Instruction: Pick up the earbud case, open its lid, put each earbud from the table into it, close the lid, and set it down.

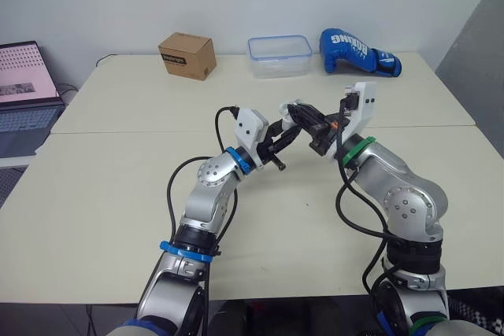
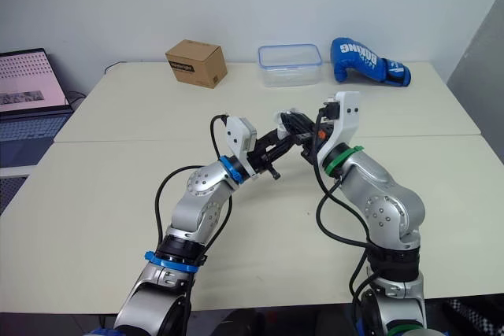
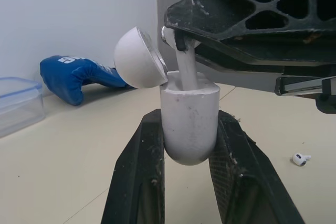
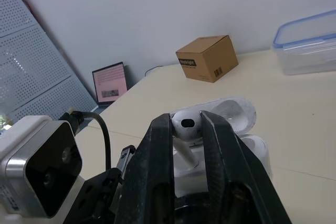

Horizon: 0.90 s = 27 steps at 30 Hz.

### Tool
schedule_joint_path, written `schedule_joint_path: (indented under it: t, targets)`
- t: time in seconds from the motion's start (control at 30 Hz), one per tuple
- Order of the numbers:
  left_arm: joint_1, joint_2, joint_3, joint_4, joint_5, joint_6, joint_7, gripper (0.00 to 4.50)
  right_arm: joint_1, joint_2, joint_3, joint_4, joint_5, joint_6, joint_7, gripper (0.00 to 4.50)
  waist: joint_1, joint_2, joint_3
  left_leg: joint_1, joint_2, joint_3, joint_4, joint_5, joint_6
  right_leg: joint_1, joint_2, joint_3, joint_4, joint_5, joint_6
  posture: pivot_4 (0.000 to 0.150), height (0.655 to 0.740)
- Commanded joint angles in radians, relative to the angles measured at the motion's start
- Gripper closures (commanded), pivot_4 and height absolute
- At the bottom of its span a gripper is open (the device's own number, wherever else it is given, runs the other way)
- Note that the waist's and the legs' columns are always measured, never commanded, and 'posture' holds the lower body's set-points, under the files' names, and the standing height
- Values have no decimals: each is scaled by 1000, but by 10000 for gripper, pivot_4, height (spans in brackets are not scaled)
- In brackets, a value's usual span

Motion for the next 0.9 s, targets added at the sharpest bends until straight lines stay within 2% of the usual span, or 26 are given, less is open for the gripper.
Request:
schedule_joint_path:
  t: [0.03,0.27,0.47,0.63,0.77,0.83,0.9]
  targets:
    - [-27,-8,3,-28,-4,-24,1,37590,-8,-3,7,2,-3,-17,2,41129,0,0,0,0,0,0,0,0,0,0,0,0,0,0,0,1500,7400]
    - [-39,-7,9,-13,-2,-31,1,37590,12,-8,17,5,0,-4,-7,41129,0,0,0,0,0,0,0,0,0,0,0,0,0,0,0,1500,7400]
    - [-44,-10,10,-3,0,-37,2,37590,21,-5,1,8,4,-5,-27,20445,0,0,0,0,0,0,0,0,0,0,0,0,0,0,0,1500,7400]
    - [-41,-7,12,12,3,-45,-5,37590,14,-17,-70,-8,69,9,-26,20445,0,0,0,0,0,0,0,0,0,0,0,0,0,0,0,1500,7400]
    - [-32,5,14,14,3,-46,-11,37590,-8,-53,-227,-53,325,89,-50,20445,1,0,0,0,0,0,0,0,0,0,0,0,0,0,0,1500,7400]
    - [-22,21,16,12,3,-45,-19,37590,-14,-136,-296,-48,414,131,-62,20445,1,0,0,0,1,0,0,0,0,0,0,0,0,0,0,1500,7400]
    - [-8,39,19,4,2,-42,-31,37590,27,-302,-304,-44,382,173,4,20445,2,0,0,0,0,0,0,0,1,0,-1,0,-1,0,0,1500,7400]
